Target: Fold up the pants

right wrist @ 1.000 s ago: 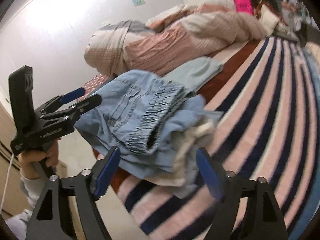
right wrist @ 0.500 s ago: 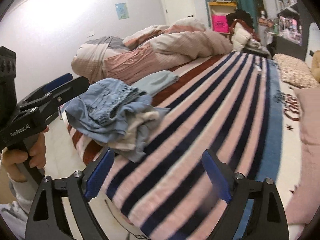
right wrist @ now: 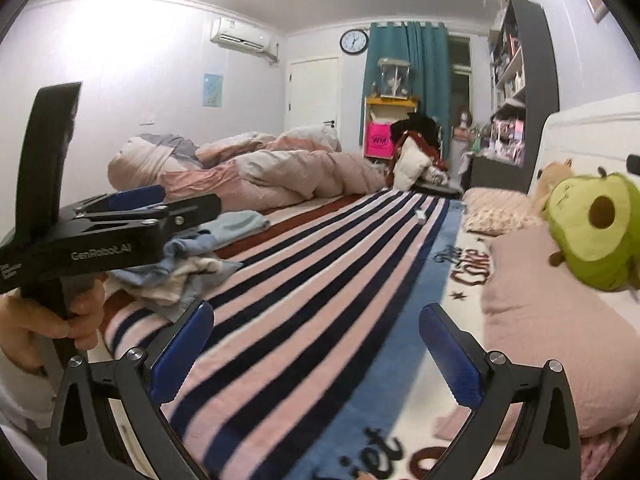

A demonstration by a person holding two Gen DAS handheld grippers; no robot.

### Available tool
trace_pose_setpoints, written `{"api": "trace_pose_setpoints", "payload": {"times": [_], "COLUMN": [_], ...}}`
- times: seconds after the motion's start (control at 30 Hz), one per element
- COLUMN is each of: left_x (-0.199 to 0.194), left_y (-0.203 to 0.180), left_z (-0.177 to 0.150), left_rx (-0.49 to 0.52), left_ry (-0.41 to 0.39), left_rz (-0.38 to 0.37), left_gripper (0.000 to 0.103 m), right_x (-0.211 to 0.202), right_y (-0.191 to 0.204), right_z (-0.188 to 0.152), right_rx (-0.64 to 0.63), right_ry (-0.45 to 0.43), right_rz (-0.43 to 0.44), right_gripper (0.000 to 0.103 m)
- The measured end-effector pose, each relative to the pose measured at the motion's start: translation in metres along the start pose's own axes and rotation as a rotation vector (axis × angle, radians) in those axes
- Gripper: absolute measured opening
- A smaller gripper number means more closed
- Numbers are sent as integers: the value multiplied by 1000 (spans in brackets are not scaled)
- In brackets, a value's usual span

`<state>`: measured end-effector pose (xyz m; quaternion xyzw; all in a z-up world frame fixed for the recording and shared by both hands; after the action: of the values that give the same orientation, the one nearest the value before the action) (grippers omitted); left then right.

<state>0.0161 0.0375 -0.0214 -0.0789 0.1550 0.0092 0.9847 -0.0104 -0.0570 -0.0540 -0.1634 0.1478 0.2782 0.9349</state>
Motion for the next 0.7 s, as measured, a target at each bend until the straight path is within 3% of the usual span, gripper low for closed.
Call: {"api": "trace_pose_setpoints", "payload": {"times": [0.13,0.4,0.7], "left_x": [2,1,-1], "left_y": [-9,-9,-6], "left_z": [-4,-10,-13], "left_rx": [15,35,33], "left_ry": [-5,7,9], "left_rz": [7,32,30], "left_gripper": [96,96,96], "right_x": [-6,-6,-8], "right_y": [-9,-19,-20], "right_z": [-2,-8,-7], "right_rx": [-17,78,88], "right_ry": [-18,-4,0], "right_rz": [-60,-23,-32], "right_gripper": [102,102,102]}}
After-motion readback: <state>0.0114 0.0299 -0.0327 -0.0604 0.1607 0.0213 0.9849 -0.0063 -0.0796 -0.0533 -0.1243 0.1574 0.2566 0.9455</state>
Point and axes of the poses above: each gripper's, at about its wrist camera, not at the fingertips, and x roughly the way its jaws point, y to its left, z to its top, the point moved 9 cm from there along x, roughly the way its jaws point, and after that the axes turned 8 degrees about -x, right-handed, at the moved point
